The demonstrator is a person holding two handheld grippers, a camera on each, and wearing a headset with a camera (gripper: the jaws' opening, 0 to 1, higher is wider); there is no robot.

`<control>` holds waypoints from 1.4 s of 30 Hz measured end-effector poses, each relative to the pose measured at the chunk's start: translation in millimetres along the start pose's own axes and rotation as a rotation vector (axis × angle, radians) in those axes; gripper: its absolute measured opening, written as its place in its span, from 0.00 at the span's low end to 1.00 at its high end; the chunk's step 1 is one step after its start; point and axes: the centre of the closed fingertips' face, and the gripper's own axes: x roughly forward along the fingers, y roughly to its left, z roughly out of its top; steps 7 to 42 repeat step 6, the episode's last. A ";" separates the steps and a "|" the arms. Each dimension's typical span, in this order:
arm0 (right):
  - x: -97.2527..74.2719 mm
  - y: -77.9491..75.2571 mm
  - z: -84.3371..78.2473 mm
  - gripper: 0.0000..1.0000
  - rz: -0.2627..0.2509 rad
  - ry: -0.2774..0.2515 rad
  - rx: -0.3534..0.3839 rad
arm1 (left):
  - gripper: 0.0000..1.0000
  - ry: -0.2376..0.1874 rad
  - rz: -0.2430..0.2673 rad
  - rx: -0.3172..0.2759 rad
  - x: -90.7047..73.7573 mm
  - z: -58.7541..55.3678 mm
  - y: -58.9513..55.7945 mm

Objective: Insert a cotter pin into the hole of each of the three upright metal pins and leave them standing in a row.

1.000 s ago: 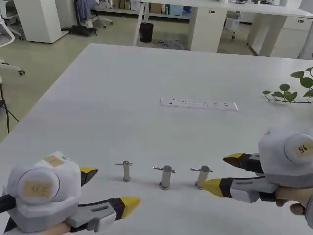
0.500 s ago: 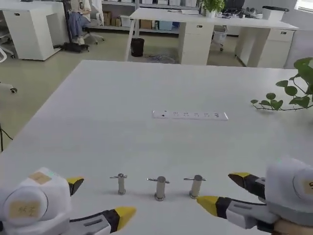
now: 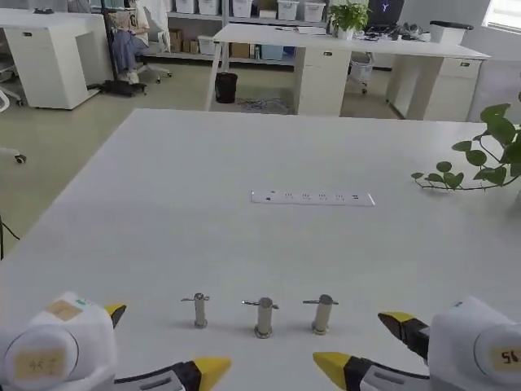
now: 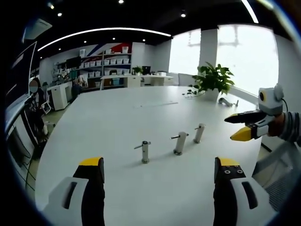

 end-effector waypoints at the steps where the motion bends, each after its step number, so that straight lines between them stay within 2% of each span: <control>1: -0.4 1.2 0.3 0.69 0.003 -0.003 0.003 | 0.98 0.001 0.000 0.001 -0.3 -0.6 -0.1; 6: -2.6 2.8 0.1 0.74 0.003 -0.009 -0.003 | 0.99 0.025 -0.009 0.016 -0.9 -6.2 -1.9; 42: -2.6 2.8 0.1 0.74 0.003 -0.009 -0.003 | 0.99 0.025 -0.009 0.016 -0.9 -6.2 -1.9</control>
